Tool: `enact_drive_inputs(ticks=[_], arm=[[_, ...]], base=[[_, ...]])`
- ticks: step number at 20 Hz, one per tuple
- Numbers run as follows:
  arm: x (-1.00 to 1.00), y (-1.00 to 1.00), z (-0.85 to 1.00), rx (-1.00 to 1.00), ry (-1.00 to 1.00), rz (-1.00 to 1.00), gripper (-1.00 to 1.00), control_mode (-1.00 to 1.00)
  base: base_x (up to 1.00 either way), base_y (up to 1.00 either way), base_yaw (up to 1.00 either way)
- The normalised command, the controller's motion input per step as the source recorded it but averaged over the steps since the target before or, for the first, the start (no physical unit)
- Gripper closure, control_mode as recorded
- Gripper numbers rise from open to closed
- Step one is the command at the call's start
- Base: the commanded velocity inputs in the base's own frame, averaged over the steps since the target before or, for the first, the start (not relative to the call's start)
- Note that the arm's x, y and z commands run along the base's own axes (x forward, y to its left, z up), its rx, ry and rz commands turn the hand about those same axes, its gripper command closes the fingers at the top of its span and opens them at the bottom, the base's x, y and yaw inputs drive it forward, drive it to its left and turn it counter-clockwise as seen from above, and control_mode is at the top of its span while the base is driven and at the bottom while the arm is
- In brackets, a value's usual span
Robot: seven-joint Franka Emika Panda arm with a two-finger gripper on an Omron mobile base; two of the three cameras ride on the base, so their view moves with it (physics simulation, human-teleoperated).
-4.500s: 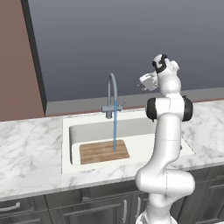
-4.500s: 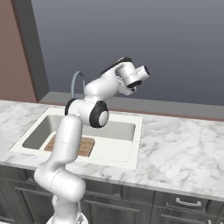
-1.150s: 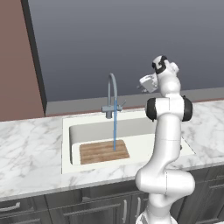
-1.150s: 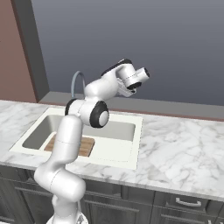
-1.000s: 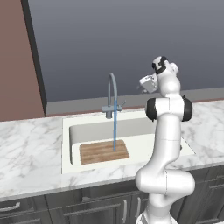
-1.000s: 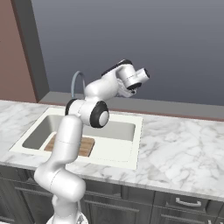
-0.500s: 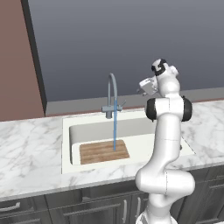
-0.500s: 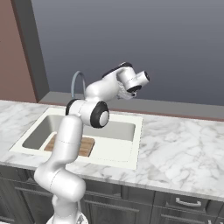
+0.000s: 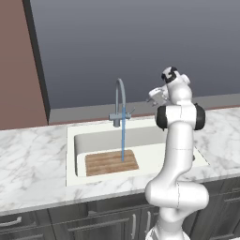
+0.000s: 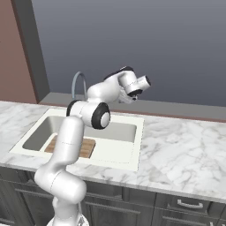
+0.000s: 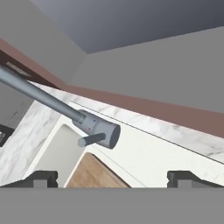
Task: Turn on the sink faucet with hot water and rinse the cutting board for ten seconds, then turn off the faucet. Push the cutting board to reach the water if necessary.
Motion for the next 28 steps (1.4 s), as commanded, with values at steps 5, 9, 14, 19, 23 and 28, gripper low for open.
enact_drive_inputs(ticks=[5, 9, 14, 19, 23, 28], arm=[[0.00, 0.02, -0.13, 0.00, 0.00, 0.00, -1.00, -1.00], [0.00, 0.05, -0.14, 0.00, 0.00, 0.00, -1.00, -1.00], [0.00, 0.11, -0.13, 0.00, 0.00, 0.00, -1.00, -1.00], [0.00, 0.15, -0.14, 0.00, 0.00, 0.00, -1.00, -1.00], [0.00, 0.16, -0.12, -0.01, 0.00, 0.00, -1.00, -1.00], [0.00, 0.11, -0.05, -0.01, 0.00, 0.00, -1.00, -1.00]], base=[[0.00, 0.00, 0.00], [0.00, 0.00, 0.00], [0.00, 0.00, 0.00], [0.00, 0.00, 0.00], [0.00, 0.00, 0.00], [0.00, 0.00, 0.00]])
